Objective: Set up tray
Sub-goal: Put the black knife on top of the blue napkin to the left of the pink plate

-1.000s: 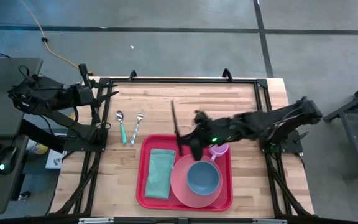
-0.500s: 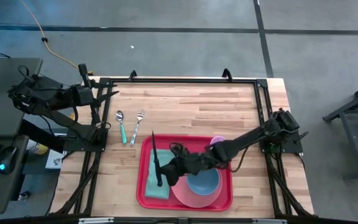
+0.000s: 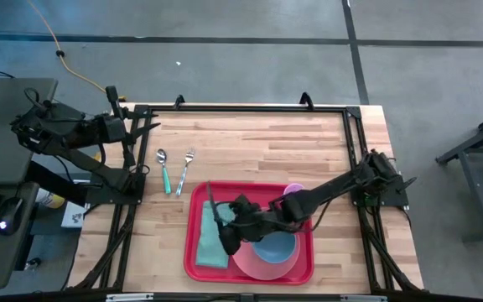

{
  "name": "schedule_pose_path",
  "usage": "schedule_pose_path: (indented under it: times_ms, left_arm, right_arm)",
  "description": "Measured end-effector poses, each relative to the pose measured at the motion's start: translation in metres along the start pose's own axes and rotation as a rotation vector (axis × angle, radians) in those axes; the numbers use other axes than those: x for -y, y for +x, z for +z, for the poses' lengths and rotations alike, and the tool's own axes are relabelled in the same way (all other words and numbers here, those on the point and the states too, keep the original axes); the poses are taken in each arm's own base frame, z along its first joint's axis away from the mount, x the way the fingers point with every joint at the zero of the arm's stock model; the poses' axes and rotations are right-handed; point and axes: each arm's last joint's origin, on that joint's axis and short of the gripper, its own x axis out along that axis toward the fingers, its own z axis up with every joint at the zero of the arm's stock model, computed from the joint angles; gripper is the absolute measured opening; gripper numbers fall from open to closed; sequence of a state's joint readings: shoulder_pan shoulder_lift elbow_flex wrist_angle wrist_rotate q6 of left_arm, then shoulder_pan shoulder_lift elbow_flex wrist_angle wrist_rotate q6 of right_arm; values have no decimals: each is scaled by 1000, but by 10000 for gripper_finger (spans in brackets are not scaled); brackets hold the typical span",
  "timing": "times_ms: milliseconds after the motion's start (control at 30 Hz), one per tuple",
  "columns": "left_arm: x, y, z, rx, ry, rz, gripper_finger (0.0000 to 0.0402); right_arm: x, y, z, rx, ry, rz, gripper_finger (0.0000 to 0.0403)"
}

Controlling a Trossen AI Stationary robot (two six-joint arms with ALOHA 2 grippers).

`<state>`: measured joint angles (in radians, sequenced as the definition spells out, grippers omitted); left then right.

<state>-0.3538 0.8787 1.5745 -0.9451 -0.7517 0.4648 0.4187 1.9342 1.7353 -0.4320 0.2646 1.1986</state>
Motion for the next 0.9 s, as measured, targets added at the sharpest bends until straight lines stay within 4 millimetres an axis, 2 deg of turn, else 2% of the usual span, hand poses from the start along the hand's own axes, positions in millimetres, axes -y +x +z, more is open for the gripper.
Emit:
schedule_pose_path:
  times_ms: [200,367,467,567,900]
  left_arm:
    - [0,0,0,0,-20,0,117]
    - [0,0,0,0,-29,0,117]
    - [0,0,0,1,-50,0,117]
    - [0,0,0,1,-55,0,117]
    - [0,0,0,5,-59,-9,117]
  right_arm:
    - [-15,26,11,-143,-76,-66,24]
    - [-22,47,21,-176,-100,-123,24]
    - [-22,52,22,-186,-105,-189,24]
    - [-13,61,23,-162,-77,-208,24]
    - [-3,62,39,-11,-24,-308,24]
